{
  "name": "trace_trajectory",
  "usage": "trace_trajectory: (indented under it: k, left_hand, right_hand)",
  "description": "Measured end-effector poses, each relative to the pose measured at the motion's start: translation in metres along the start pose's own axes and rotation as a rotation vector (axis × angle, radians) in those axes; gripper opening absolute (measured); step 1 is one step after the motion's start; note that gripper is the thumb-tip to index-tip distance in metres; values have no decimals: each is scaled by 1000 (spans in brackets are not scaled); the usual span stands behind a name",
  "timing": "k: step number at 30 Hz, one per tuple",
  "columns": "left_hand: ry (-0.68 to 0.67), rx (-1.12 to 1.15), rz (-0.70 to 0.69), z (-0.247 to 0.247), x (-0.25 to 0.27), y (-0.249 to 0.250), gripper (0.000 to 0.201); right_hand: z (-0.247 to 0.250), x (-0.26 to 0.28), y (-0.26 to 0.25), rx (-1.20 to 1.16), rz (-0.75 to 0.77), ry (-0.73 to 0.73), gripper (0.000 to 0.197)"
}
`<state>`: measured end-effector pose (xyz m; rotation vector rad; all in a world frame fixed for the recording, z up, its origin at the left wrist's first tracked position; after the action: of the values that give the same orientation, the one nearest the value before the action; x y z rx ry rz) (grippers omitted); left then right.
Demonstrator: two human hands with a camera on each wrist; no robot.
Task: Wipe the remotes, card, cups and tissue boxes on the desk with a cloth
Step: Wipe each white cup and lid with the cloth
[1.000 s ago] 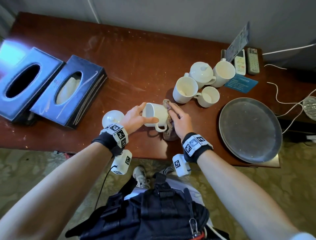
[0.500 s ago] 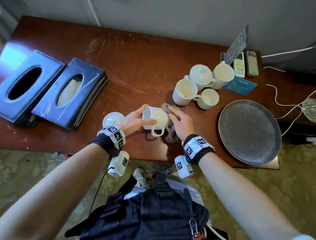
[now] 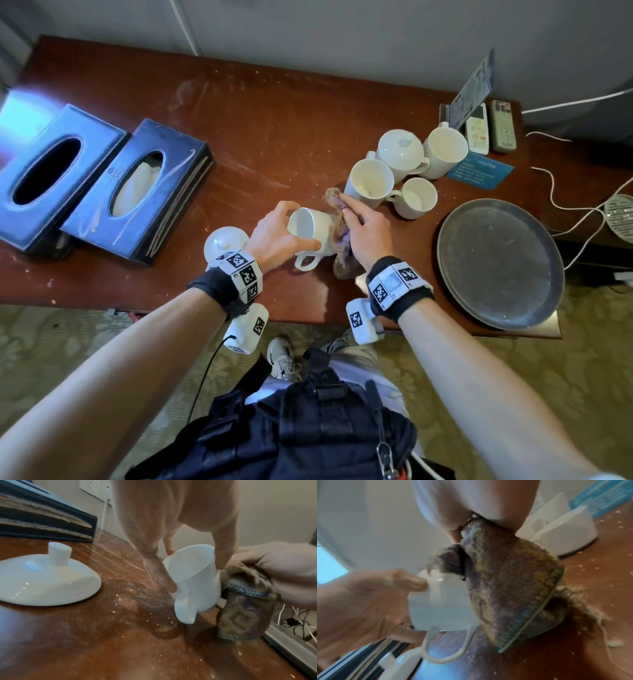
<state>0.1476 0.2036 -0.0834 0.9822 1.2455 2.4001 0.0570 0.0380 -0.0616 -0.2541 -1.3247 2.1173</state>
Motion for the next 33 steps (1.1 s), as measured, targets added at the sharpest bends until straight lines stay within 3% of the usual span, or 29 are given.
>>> trace_trajectory:
  k: [6,12,18,23,29,33]
  left_hand:
    - [-31,10,-17,0,1,-8,77]
    - [-32,30,-26,-1,3,-15,85]
    - [-40,80,-28,0,2,-16,87]
    - [-32,46,-42,0,1,-16,82]
    - [-32,112,-16,2,2,-22,80]
    - [-46,118,0,3,6,-19,85]
  right_hand:
    - [-39,22,-15,129,258,-152,30]
    - [-16,5,16,54,-38,-83,28]
    - [-42,24,-15,146,216,-165,30]
    - [-18,14,12,141,64,-50,29]
    - [-41,38,-12,290,344,-83,31]
    - [-17,15,12,289,118,-75,31]
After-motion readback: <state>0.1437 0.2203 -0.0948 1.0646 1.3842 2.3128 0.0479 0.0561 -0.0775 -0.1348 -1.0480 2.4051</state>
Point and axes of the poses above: each hand's wrist, its own x-axis away from the middle knuckle, its own z-axis out of the back of the hand, y = z × x, the point moved 6 cm from there along -x, towards the middle knuckle, and after that the axes turned 5 degrees about x, right-handed, at the moved point
